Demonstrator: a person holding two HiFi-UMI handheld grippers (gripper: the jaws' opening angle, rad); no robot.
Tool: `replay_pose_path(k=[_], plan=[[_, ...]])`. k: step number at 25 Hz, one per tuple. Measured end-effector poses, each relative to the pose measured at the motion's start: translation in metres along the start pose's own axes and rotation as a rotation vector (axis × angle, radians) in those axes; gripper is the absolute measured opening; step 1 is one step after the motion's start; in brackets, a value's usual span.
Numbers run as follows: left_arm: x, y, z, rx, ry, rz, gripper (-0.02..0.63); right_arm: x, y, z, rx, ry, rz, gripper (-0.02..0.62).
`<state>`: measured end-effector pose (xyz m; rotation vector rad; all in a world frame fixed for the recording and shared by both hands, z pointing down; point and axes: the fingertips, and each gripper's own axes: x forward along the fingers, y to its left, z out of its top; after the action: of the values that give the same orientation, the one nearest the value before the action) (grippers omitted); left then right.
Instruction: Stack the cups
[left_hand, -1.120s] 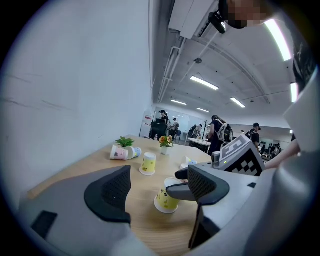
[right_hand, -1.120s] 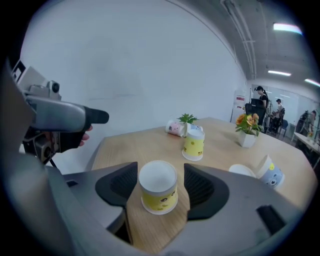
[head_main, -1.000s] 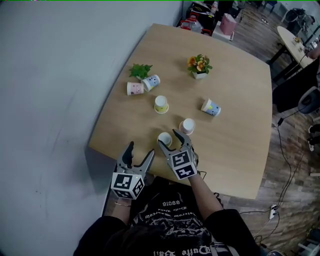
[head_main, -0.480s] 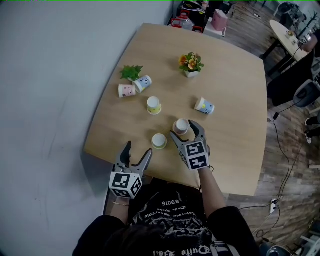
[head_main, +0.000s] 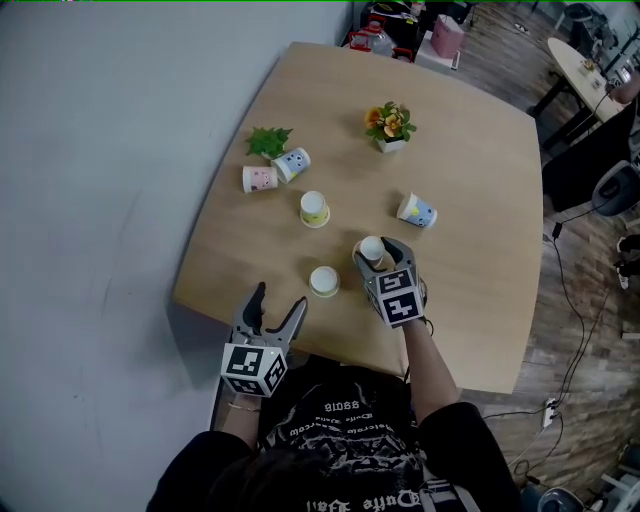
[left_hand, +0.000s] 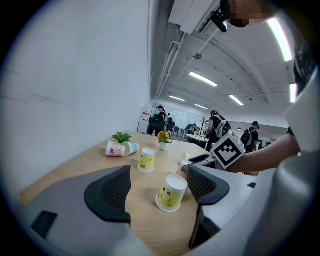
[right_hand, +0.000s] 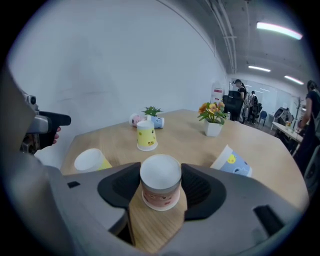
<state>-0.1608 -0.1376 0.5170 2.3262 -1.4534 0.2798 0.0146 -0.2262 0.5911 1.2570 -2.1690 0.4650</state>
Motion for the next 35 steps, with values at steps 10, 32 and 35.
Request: replay_pose_path(k=[10, 32, 35], plan=[[0.000, 0.003, -0.006, -0.012, 0.000, -0.015, 0.365, -0.025, 0.009, -0.004, -0.054, -0.002, -0.011, 0.262], [-0.001, -0.005, -0.007, 0.007, -0.011, -0.086, 0.365, -0.052, 0.075, -0.033, -0.097, 0.014, 0.051, 0.262], [-0.001, -0.003, -0.007, 0.009, -0.009, -0.083, 0.365, -0.047, 0.077, -0.034, -0.114, 0.021, 0.046, 0.262]])
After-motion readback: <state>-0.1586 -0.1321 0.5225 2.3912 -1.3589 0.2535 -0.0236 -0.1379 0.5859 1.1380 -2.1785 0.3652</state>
